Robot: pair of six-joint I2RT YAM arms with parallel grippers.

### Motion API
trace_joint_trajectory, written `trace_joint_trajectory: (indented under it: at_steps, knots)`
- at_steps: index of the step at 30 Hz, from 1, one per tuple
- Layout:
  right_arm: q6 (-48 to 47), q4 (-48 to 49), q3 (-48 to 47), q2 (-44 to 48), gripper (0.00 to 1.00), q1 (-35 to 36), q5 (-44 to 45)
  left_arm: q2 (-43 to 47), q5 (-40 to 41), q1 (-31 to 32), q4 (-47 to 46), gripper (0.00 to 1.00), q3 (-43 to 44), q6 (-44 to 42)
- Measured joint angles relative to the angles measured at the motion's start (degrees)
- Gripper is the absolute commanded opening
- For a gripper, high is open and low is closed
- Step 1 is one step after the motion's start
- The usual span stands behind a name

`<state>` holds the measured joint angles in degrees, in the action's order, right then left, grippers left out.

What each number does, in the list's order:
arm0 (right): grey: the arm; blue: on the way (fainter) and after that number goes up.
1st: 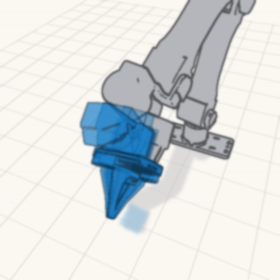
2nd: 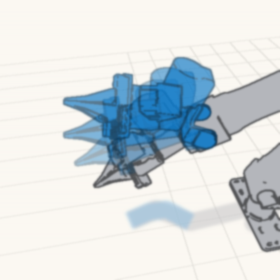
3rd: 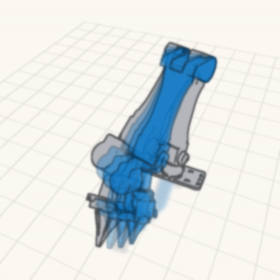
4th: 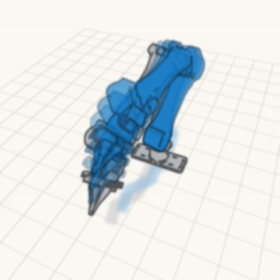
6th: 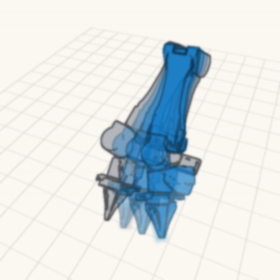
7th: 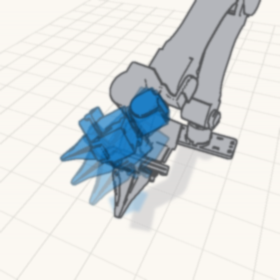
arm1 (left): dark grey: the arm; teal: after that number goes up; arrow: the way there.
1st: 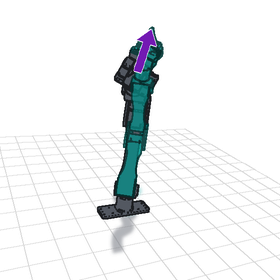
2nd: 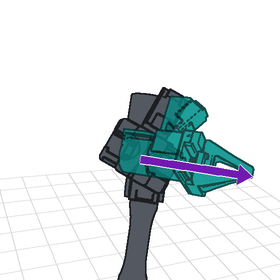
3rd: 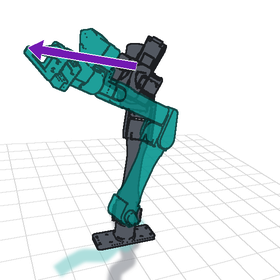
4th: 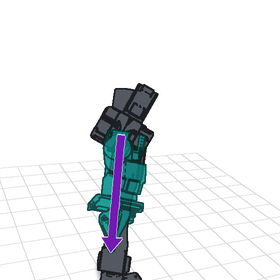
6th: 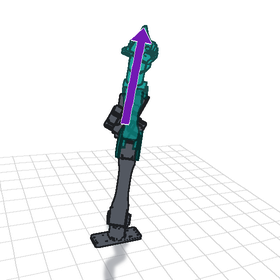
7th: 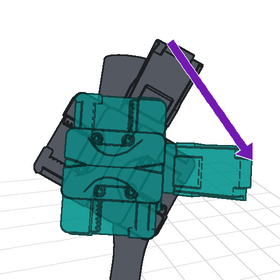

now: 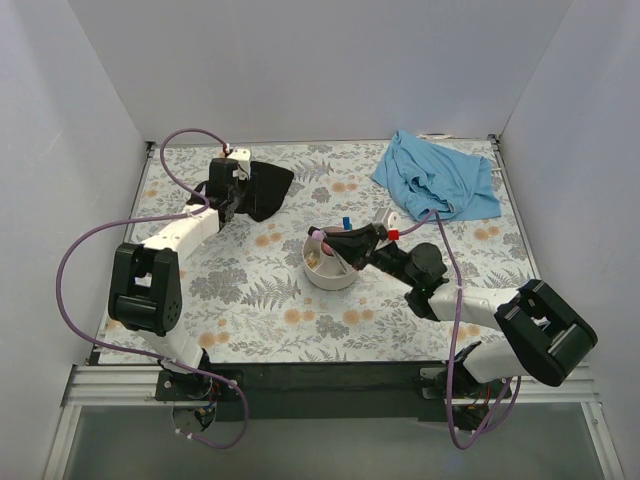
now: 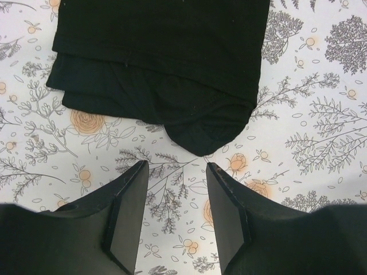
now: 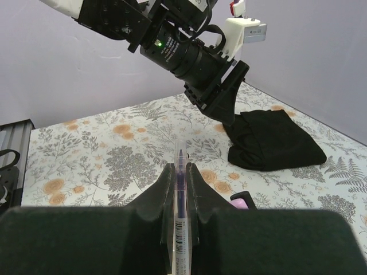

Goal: Sort the stationery into containers
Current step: Place the pen in the storage box.

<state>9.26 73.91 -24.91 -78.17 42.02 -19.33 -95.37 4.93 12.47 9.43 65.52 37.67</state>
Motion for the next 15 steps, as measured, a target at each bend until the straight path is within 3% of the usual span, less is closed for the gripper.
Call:
trace_joint_trajectory:
  at_steps: [12, 14, 15]
  knots:
    - [-0.61, -0.02, -2.34, -3.80, 0.01, 0.00, -0.37, 0.00, -0.48, 0.02, -0.46, 0.44, -2.58, 0.98]
    - [-0.68, -0.02, -2.60, -4.74, 0.11, 0.00, -0.42, 0.00, -0.48, 0.00, -0.44, 0.45, -2.60, 1.14]
    - [-0.72, -0.07, -2.71, -5.07, 0.33, 0.00, -0.63, 0.00, -0.46, 0.00, -0.48, 0.45, -2.58, 1.16]
